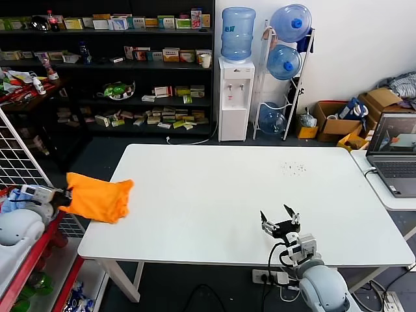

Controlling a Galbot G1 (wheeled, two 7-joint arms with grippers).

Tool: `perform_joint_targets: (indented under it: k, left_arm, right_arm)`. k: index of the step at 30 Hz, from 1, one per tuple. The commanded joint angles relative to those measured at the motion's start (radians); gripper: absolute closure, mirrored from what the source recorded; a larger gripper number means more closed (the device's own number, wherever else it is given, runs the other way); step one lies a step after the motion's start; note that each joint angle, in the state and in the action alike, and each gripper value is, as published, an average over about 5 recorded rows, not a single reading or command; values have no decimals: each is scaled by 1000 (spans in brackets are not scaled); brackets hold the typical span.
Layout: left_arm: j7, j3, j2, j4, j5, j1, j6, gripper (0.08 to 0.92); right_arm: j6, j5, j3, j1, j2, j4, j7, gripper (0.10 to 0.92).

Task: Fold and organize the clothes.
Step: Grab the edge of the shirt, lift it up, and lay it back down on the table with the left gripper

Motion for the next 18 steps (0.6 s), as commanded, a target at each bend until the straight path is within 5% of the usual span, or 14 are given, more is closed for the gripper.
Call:
perform_joint_targets:
  k: [1,18]
  left_arm:
    - [27,38,190,109,109,-112,-39,866]
    - [-143,81,-111,-110,-59,-61,17,866]
  right_arm:
    - [3,0,-26,26,12,-12,-1,203]
    - [0,-24,-8,-10,28,8,5,203]
